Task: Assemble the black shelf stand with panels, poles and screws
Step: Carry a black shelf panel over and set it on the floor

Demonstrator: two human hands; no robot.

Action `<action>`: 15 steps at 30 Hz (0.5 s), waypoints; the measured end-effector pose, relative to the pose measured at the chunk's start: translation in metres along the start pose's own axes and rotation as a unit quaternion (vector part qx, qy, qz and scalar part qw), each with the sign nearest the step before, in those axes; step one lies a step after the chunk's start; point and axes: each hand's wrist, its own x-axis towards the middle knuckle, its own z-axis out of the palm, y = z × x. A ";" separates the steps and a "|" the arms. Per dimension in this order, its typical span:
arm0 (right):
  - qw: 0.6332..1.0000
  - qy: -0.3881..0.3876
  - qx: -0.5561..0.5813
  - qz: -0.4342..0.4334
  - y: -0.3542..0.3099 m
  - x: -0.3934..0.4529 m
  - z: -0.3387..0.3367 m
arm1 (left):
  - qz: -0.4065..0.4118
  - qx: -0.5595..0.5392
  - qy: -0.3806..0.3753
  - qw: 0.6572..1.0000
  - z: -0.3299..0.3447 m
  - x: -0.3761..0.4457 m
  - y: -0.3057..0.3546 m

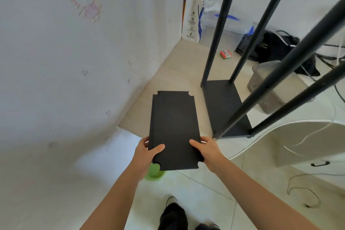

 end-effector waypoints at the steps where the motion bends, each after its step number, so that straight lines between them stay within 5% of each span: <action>1: 1.000 -0.003 0.000 -0.008 0.005 -0.005 -0.005 | 0.003 0.002 -0.001 1.000 0.002 -0.009 -0.004; 15: 0.997 -0.060 0.001 -0.042 0.117 -0.121 -0.148 | 0.030 0.012 0.026 0.999 0.084 -0.175 -0.127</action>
